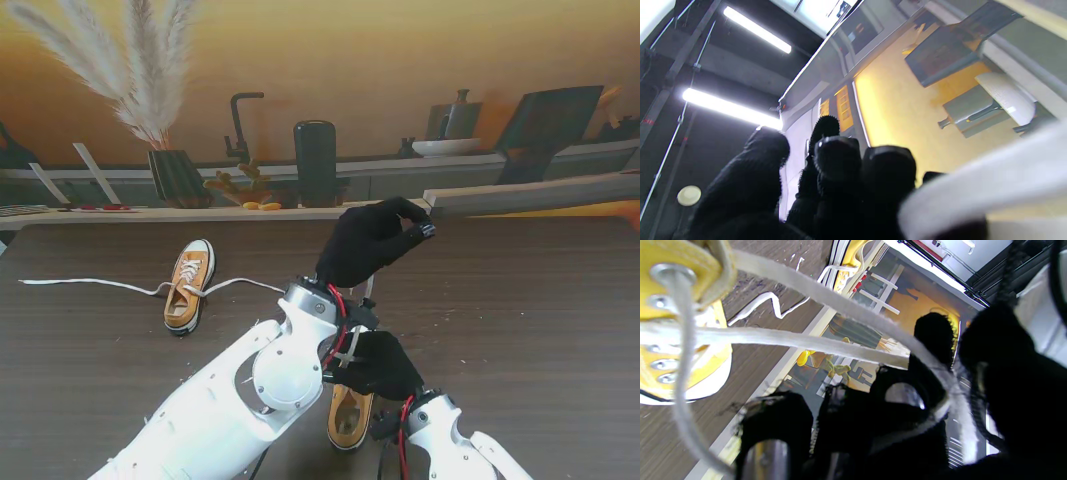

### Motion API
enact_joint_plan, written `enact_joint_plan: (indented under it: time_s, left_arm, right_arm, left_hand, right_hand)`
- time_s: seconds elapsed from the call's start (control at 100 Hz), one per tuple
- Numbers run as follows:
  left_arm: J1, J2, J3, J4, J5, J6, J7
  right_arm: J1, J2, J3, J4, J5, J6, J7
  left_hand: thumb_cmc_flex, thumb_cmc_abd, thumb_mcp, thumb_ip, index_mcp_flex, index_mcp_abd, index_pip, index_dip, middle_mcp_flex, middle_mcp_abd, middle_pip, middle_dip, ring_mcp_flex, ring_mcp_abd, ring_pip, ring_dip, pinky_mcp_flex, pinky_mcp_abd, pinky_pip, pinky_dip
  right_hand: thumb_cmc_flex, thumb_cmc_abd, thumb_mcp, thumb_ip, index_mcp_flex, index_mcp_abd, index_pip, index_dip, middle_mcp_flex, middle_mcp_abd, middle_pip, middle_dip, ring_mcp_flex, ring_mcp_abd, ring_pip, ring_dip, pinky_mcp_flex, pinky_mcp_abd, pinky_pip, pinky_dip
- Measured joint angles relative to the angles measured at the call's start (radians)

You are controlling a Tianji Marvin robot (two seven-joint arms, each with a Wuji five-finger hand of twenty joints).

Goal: Tie the shoelaces into a bow on the shoes

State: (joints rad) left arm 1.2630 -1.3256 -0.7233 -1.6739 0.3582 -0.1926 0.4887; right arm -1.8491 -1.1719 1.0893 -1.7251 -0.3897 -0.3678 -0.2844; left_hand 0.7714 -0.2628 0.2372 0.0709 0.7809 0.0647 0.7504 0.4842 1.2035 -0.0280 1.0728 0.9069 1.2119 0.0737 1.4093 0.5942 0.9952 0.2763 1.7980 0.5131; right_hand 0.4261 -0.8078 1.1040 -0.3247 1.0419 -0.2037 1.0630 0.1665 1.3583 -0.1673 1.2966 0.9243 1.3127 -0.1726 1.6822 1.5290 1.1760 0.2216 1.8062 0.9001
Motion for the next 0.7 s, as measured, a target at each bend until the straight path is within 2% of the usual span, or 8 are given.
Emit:
enact_joint_plan:
  time_s: [0.11, 0.22, 0.28, 0.33, 0.38, 0.51, 0.57, 0.7]
  left_arm:
    - [-0.024, 0.006, 0.013, 0.033, 0.068, 0.020, -0.009]
    - [-0.044, 0.017, 0.020, 0.049, 0.049, 0.021, -0.081]
    - [-0.054, 0.028, 0.021, 0.049, 0.006, 0.020, -0.168]
    - [-0.065, 0.036, 0.030, 0.054, -0.005, 0.018, -0.192]
    - [-0.078, 0.039, 0.043, 0.070, 0.005, 0.017, -0.180]
    - [-0.098, 0.037, 0.055, 0.113, 0.038, 0.018, -0.151]
    - [-0.102, 0.038, 0.054, 0.115, 0.032, 0.026, -0.175]
    - [-0.106, 0.051, 0.048, 0.105, 0.022, 0.042, -0.260]
  right_arm:
    - [0.004, 0.000, -0.002, 0.006, 0.001, -0.016, -0.003]
    - [0.007, 0.000, -0.002, 0.010, 0.001, -0.024, -0.005]
    - [0.007, -0.001, -0.003, 0.010, 0.001, -0.025, -0.007]
    - [0.008, -0.001, -0.003, 0.010, 0.001, -0.025, -0.008]
    - [0.008, -0.001, -0.004, 0.011, 0.002, -0.025, -0.008]
    - [0.007, -0.001, -0.004, 0.011, 0.005, -0.027, -0.008]
    - [0.007, -0.001, -0.004, 0.011, 0.007, -0.029, -0.008]
    - [0.003, -0.001, 0.001, 0.010, 0.011, -0.034, -0.005]
  left_hand:
    - [-0.007, 0.014, -0.017, 0.012, -0.052, -0.053, -0.070, 0.039, -0.165, 0.022, -0.136, 0.015, -0.172, 0.011, -0.163, 0.060, -0.185, 0.002, -0.079, 0.028]
    - [-0.014, 0.039, -0.047, 0.023, -0.103, -0.052, -0.134, 0.063, -0.380, 0.064, -0.314, 0.009, -0.450, 0.035, -0.407, 0.118, -0.515, 0.000, -0.296, 0.171]
    - [-0.024, 0.053, -0.074, 0.025, -0.134, -0.052, -0.177, 0.064, -0.498, 0.084, -0.471, -0.087, -0.606, 0.041, -0.602, 0.116, -0.701, 0.000, -0.509, 0.186]
    - [-0.045, 0.078, -0.096, 0.034, -0.152, -0.052, -0.220, 0.064, -0.573, 0.085, -0.589, -0.183, -0.693, 0.049, -0.757, 0.072, -0.801, 0.000, -0.676, 0.178]
    - [-0.046, 0.091, -0.099, 0.034, -0.166, -0.052, -0.250, 0.064, -0.620, 0.088, -0.662, -0.252, -0.739, 0.050, -0.874, 0.031, -0.856, 0.000, -0.815, 0.161]
    - [-0.053, 0.124, -0.137, 0.043, -0.178, -0.052, -0.296, 0.053, -0.671, 0.098, -0.693, -0.274, -0.778, 0.050, -0.948, 0.021, -0.894, 0.000, -0.921, 0.159]
    - [-0.064, 0.136, -0.160, 0.043, -0.215, -0.051, -0.341, 0.022, -0.721, 0.099, -0.734, -0.286, -0.830, 0.049, -1.000, 0.009, -0.932, -0.001, -1.004, 0.155]
    - [-0.105, 0.161, -0.200, 0.049, -0.344, -0.050, -0.486, -0.081, -0.906, 0.100, -0.885, -0.431, -1.003, 0.042, -1.207, -0.127, -1.031, -0.001, -1.410, 0.050]
  right_hand:
    - [0.000, 0.000, 0.000, 0.000, 0.014, -0.004, 0.014, 0.000, 0.000, 0.000, 0.002, 0.000, 0.000, 0.000, 0.001, 0.000, 0.000, 0.000, 0.000, 0.000]
    - [0.021, 0.000, 0.002, 0.000, 0.023, -0.005, 0.018, 0.000, 0.000, 0.000, 0.006, 0.000, 0.000, 0.000, 0.002, 0.000, 0.000, 0.004, 0.000, -0.001]
    - [0.020, 0.000, 0.002, 0.000, 0.023, -0.005, 0.028, 0.000, 0.000, 0.000, 0.006, 0.000, 0.000, 0.000, 0.002, 0.000, 0.000, 0.004, 0.000, -0.015]
    - [0.020, 0.000, 0.002, 0.000, 0.023, -0.005, 0.029, 0.004, 0.000, 0.000, 0.006, 0.000, 0.000, 0.000, 0.002, 0.000, 0.000, 0.004, 0.000, -0.022]
    - [0.020, 0.000, 0.002, 0.000, 0.023, -0.005, 0.029, 0.005, 0.000, 0.000, 0.006, 0.000, 0.000, 0.000, 0.002, 0.000, 0.000, 0.004, 0.000, -0.024]
    - [0.020, 0.000, 0.002, 0.000, 0.030, -0.006, 0.029, 0.007, 0.000, 0.000, 0.006, 0.000, 0.000, 0.000, 0.002, 0.000, 0.000, 0.004, 0.000, -0.026]
    - [0.020, 0.000, 0.002, 0.000, 0.030, -0.007, 0.029, 0.015, 0.000, 0.000, 0.006, 0.000, 0.000, 0.000, 0.002, 0.000, 0.000, 0.004, 0.000, -0.026]
    - [0.020, 0.000, 0.002, 0.000, 0.031, -0.007, 0.029, 0.016, 0.000, 0.000, 0.006, 0.000, 0.000, 0.000, 0.002, 0.000, 0.000, 0.004, 0.000, -0.027]
